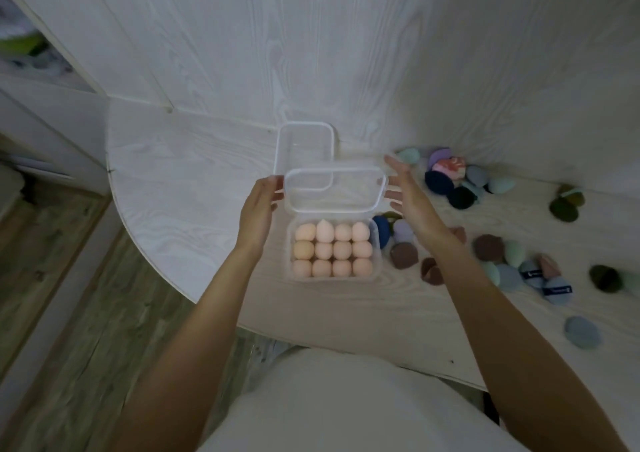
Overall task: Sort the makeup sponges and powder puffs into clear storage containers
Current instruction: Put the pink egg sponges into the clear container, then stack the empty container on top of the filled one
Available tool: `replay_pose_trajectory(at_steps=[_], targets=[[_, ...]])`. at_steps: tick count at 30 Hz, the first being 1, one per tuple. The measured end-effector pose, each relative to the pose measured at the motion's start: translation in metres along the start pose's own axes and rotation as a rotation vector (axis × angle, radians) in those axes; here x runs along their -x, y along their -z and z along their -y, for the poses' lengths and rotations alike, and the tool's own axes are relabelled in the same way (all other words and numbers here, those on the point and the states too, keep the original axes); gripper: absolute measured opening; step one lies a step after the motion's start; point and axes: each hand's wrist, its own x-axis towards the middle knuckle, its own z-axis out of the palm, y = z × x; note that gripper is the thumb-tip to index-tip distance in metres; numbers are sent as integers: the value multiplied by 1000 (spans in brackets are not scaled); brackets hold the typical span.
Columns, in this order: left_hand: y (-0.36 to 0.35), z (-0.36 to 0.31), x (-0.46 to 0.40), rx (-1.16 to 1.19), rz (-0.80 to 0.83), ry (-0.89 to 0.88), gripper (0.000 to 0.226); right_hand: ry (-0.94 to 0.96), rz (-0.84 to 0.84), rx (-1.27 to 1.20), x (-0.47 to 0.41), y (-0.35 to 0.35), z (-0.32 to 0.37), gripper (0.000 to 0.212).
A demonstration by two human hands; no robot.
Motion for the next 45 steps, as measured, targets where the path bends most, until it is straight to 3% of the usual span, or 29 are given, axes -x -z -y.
replay_pose_trajectory(at_steps=[3, 6, 8, 10, 14, 21, 26, 31, 33, 37, 42, 45], targets=[[10, 16, 30, -147, -27, -29, 34, -7, 116, 117, 30, 16, -17, 49], [11, 49, 41, -430, 31, -130, 26, 209, 217, 786, 52, 13, -41, 45], [7, 62, 44, -526, 154, -164, 58, 331, 270, 1104, 60, 0, -50, 65], [2, 69, 46, -481, 222, -137, 82, 325, 282, 1224, 64, -10, -56, 84], [-2, 79, 48, -479, 202, -40, 99, 387, 155, 1365, 61, -26, -60, 81], [1, 81, 46, -511, 185, -39, 99, 452, 111, 1256, 62, -37, -71, 66], [21, 85, 51, -496, 136, -69, 91, 456, 162, 929, 49, -28, -73, 67], [34, 69, 46, -434, -89, -51, 52, 96, 40, 492, 34, -40, -70, 64], [34, 56, 29, -398, -126, -71, 45, 13, 46, 466, 26, -40, -65, 62], [25, 36, -15, -336, -104, 22, 47, -67, 123, 426, 12, -32, -58, 50], [7, 33, -68, -367, -10, 142, 55, -114, 45, 332, -4, -21, -57, 48], [-1, 34, -89, -410, 2, 147, 42, -116, 8, 301, -9, -19, -56, 48]])
